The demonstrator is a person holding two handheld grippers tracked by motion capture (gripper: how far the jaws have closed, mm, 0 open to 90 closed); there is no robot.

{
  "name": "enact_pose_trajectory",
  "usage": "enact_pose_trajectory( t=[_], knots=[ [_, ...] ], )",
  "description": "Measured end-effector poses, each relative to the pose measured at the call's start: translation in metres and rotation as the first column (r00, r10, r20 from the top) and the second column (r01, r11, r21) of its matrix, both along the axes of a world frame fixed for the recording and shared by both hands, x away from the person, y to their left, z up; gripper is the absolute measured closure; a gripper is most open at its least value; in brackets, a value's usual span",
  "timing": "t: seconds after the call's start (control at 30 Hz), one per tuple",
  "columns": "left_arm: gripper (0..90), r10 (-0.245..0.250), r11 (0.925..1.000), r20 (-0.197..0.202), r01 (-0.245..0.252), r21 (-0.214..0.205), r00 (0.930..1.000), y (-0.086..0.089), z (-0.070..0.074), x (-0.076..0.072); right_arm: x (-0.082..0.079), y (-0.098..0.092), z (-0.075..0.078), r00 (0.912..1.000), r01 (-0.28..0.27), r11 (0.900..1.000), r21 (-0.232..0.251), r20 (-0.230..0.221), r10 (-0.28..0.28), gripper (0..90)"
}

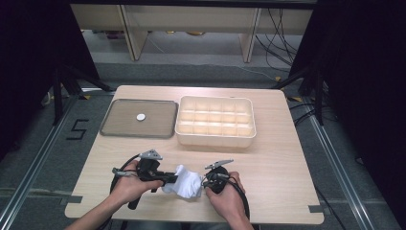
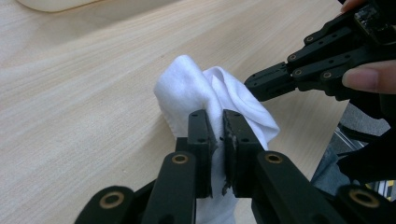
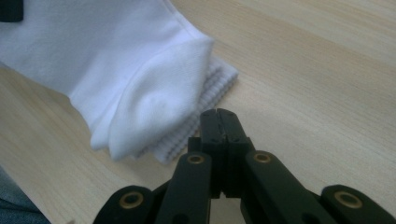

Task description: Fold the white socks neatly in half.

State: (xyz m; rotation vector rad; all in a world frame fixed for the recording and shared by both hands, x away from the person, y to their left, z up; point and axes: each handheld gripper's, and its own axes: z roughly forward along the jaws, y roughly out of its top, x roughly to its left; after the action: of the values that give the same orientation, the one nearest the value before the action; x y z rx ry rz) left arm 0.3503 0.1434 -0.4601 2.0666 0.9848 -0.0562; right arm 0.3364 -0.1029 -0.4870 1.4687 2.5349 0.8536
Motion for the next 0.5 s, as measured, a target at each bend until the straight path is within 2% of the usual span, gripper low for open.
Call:
enact_pose_trajectory(
  t=[0.03,0.13,0.17,0.27,0.33,0.4,0.5],
  knots=[
    [81.7,0.001,1.0,0.001,-0.001,-0.001,1.0,-0.0002,0.0001,-0.0001,-0.0013,0.0015,0.0012,0.9998,0.018,0.9998,-0.011,-0.012,-0.018,90.0],
    [81.7,-0.003,1.0,0.001,0.003,-0.001,1.0,-0.0001,0.0003,0.0002,-0.0009,0.0023,0.0006,0.9999,0.012,0.9998,-0.014,-0.011,-0.012,90.0],
    [81.7,0.0,1.0,-0.001,0.0,-0.001,1.0,0.0,0.0005,0.0002,0.0,0.0028,-0.0006,1.0,-0.005,0.9999,-0.014,0.006,0.005,90.0],
    [81.7,-0.002,1.0,-0.002,0.002,0.002,1.0,0.0003,0.0001,0.0008,-0.0012,0.0053,-0.0002,0.9998,0.014,0.9997,-0.018,-0.014,-0.014,90.0],
    [81.7,-0.002,1.0,-0.002,0.002,0.001,1.0,0.0001,0.0001,0.0007,-0.0003,0.0056,-0.0015,1.0,-0.004,0.9999,-0.014,0.001,0.004,90.0],
    [81.6,-0.004,1.0,-0.001,0.004,0.001,1.0,0.0,0.0003,0.0007,-0.0016,0.0079,-0.0009,0.9996,0.016,0.9998,-0.014,-0.025,-0.016,90.0],
    [81.6,-0.004,1.0,0.0,0.004,-0.002,1.0,-0.0005,0.0004,0.0008,-0.0008,0.0084,-0.003,0.9999,-0.009,0.9998,-0.017,-0.006,0.009,90.0]
  ],
)
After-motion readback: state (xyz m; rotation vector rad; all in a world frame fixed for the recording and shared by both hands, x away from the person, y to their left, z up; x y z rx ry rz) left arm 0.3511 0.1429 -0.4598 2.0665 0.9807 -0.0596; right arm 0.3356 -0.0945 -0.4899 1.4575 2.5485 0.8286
